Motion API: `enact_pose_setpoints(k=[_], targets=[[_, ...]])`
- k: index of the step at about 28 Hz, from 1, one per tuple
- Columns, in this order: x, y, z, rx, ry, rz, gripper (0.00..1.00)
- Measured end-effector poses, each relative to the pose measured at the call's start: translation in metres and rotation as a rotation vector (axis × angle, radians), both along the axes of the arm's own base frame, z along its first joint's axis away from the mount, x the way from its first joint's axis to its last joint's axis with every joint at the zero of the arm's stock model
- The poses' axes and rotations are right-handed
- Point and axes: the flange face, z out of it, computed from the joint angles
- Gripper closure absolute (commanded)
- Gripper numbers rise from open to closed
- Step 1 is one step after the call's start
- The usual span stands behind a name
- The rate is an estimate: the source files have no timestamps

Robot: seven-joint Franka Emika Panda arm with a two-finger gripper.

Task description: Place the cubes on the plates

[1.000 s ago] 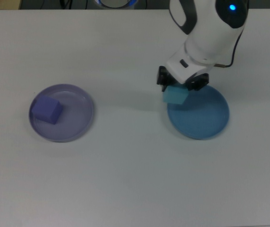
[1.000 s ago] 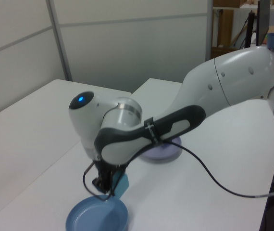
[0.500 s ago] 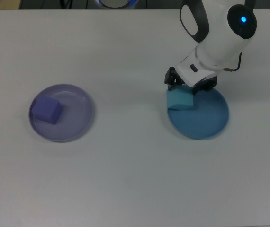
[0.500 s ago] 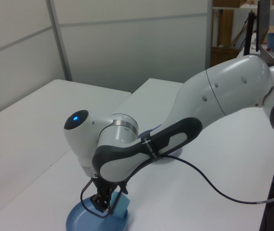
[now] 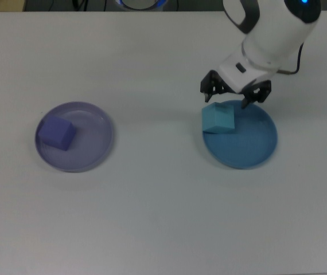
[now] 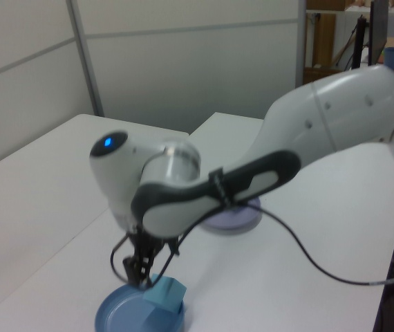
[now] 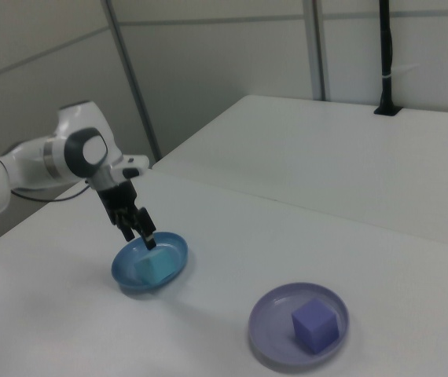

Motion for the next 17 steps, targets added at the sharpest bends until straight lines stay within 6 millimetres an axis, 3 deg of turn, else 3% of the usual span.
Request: enact_pose_setpoints(k=[5,7,17], targets=[[-0.008,-0.040,0.058,-0.005,0.009,0.018,0.00],[-0.010,-0.056,0.073,-0.004,0.015,0.022,0.00],[-0.008,-0.160,0.109,0.027,0.090,0.049,0.00]])
